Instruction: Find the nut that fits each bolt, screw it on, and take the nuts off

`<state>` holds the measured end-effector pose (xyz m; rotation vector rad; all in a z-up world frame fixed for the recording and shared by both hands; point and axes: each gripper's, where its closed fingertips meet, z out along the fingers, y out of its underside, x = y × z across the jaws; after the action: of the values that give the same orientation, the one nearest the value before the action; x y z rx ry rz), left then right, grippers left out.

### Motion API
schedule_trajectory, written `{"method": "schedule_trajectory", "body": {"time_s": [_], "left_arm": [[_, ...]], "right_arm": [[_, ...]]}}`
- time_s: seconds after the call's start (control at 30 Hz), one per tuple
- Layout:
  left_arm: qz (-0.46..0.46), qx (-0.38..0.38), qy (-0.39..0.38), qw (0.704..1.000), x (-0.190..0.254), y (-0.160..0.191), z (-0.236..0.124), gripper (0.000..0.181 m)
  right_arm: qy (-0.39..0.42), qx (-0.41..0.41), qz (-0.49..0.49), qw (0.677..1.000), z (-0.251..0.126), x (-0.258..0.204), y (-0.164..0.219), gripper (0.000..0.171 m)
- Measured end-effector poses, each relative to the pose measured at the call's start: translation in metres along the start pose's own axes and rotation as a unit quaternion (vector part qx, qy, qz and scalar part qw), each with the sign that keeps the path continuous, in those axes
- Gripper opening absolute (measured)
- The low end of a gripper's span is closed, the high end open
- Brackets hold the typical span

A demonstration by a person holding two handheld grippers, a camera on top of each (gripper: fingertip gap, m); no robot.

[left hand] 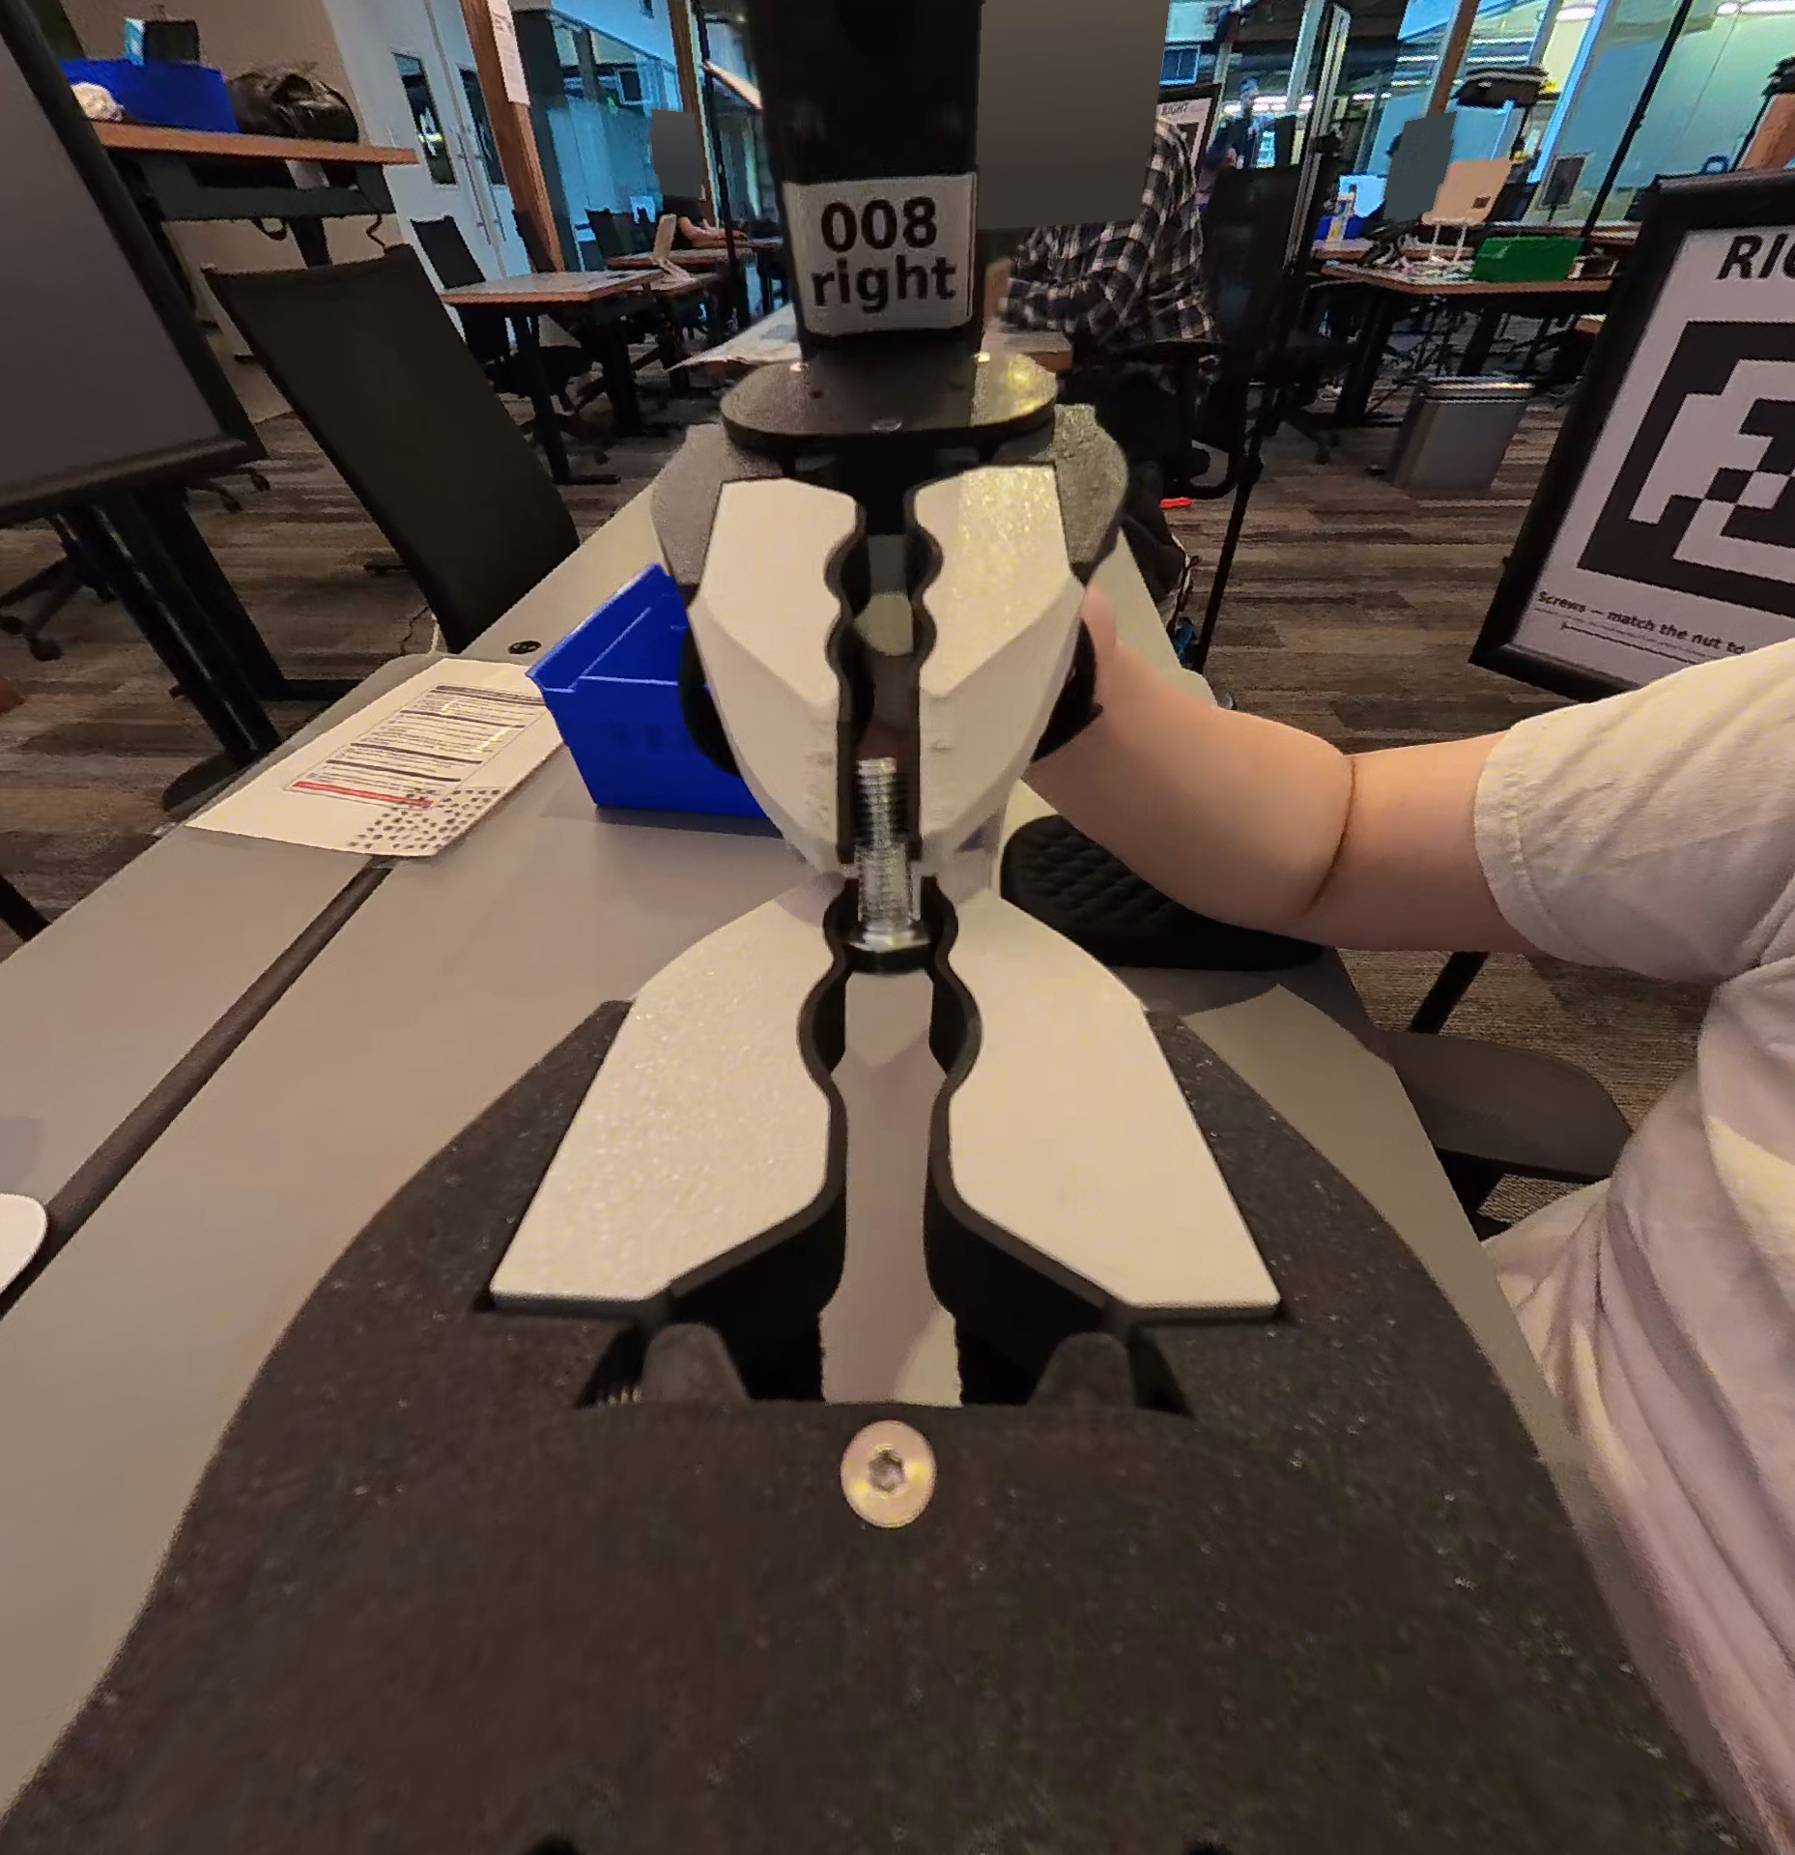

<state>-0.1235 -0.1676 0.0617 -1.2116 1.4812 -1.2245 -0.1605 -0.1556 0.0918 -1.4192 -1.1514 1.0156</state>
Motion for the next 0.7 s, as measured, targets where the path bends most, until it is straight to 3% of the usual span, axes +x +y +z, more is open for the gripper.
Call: {"method": "schedule_trajectory", "body": {"time_s": [0.1, 0.17, 0.2, 0.27, 0.33, 0.4, 0.47, 0.57, 0.63, 0.7], "left_arm": [[0.002, 0.000, -0.017, 1.000, -0.005, -0.002, -0.002, 0.034], [0.000, -0.006, -0.028, 1.000, -0.009, -0.001, -0.004, 0.041], [0.000, -0.007, -0.030, 1.000, -0.011, -0.002, -0.006, 0.040], [-0.002, -0.011, -0.035, 0.999, -0.013, -0.004, -0.010, 0.038], [-0.003, -0.021, -0.040, 0.999, -0.015, -0.003, -0.012, 0.037], [-0.002, -0.032, -0.042, 0.999, -0.017, -0.002, -0.015, 0.037], [-0.002, -0.038, -0.048, 0.998, -0.019, -0.002, -0.018, 0.037], [-0.003, -0.038, -0.053, 0.998, -0.020, -0.005, -0.024, 0.036], [0.000, -0.040, -0.058, 0.997, -0.022, -0.006, -0.027, 0.036], [-0.005, -0.040, -0.061, 0.997, -0.024, -0.007, -0.030, 0.036]], "right_arm": [[0.017, 0.007, 0.011, 1.000, -0.027, 0.002, -0.016, 0.007], [0.124, -0.034, 0.011, 0.992, -0.078, 0.023, -0.020, 0.007], [0.226, -0.084, 0.008, 0.971, -0.119, 0.044, -0.011, 0.007], [0.453, -0.214, 0.041, 0.865, -0.236, 0.084, 0.035, 0.007], [0.544, -0.302, 0.193, 0.759, -0.333, 0.086, 0.106, 0.007], [0.527, -0.349, 0.344, 0.695, -0.382, 0.069, 0.178, 0.008], [0.474, -0.391, 0.445, 0.651, -0.401, 0.047, 0.236, 0.008], [0.407, -0.404, 0.506, 0.644, -0.398, 0.034, 0.279, 0.008], [0.406, -0.418, 0.515, 0.629, -0.404, 0.034, 0.295, 0.008], [0.406, -0.412, 0.510, 0.636, -0.404, 0.039, 0.301, 0.008]]}}
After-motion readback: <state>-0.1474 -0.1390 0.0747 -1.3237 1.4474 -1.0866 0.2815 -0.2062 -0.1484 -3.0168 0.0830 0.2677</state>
